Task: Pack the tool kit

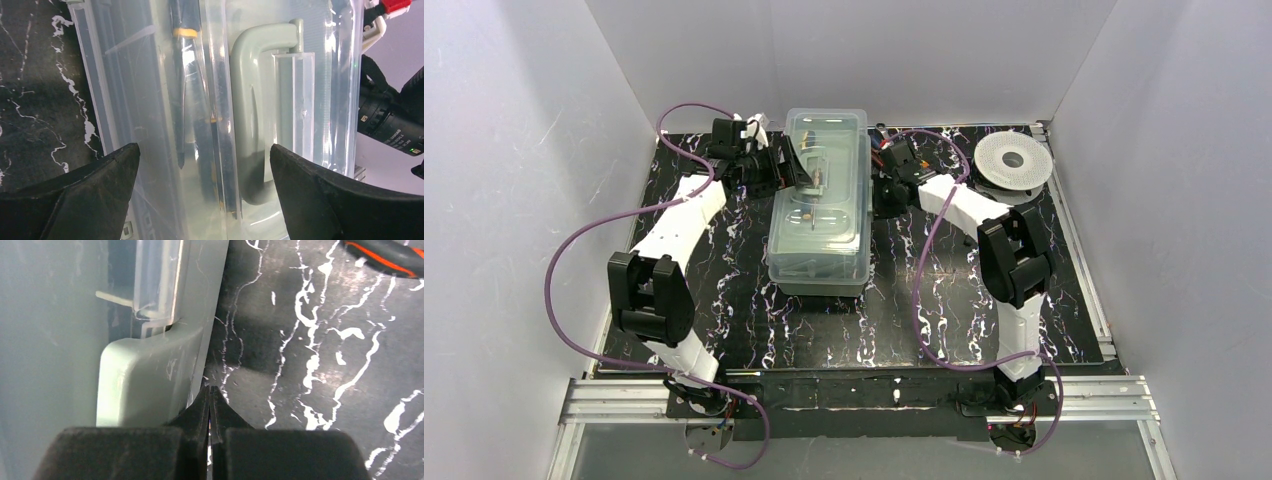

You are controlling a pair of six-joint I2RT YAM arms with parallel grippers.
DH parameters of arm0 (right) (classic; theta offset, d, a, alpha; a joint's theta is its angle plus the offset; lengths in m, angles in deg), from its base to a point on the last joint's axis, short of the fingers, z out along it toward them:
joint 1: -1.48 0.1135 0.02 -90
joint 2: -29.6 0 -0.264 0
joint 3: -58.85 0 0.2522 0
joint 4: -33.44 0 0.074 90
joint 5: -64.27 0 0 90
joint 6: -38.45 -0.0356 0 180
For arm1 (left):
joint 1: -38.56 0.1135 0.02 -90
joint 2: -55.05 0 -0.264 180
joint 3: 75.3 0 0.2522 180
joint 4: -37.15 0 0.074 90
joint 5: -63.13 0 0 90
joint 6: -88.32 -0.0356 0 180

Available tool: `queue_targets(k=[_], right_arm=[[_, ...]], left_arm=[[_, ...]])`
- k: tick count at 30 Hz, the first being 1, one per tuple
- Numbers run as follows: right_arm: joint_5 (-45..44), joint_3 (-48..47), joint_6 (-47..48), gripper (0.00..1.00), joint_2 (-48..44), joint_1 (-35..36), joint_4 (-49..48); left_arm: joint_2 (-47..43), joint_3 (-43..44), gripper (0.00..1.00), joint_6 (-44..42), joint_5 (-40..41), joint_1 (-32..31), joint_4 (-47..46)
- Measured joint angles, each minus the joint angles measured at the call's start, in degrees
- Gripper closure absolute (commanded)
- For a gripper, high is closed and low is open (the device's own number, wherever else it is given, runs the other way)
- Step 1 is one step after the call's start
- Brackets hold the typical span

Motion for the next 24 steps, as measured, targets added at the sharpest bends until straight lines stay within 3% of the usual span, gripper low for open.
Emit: queue_targets(k=[9, 14, 18, 24], right_arm=[[10.0, 1.0, -3.5, 0.99, 3.2, -1.8, -4.7], [8.0, 6.8, -3.5, 0.99, -0.4, -1.4, -9.5], [4.1, 16.5, -1.9, 0.99, -11.8, 1.6, -11.2], [-6.0, 28.7, 4.0, 0.95, -40.7, 3.6, -16.9]], left_arm=[[0.4, 0.3, 0.04, 0.0, 0.5, 1.0, -0.6], [-0.3, 0.3, 0.02, -0.7, 1.8, 0.8, -0.1], [-2.5, -0.2, 0.02, -2.7, 5.7, -0.8, 0.9], [-15.1, -4.9, 0.02, -6.8, 14.4, -4.5, 3.5]])
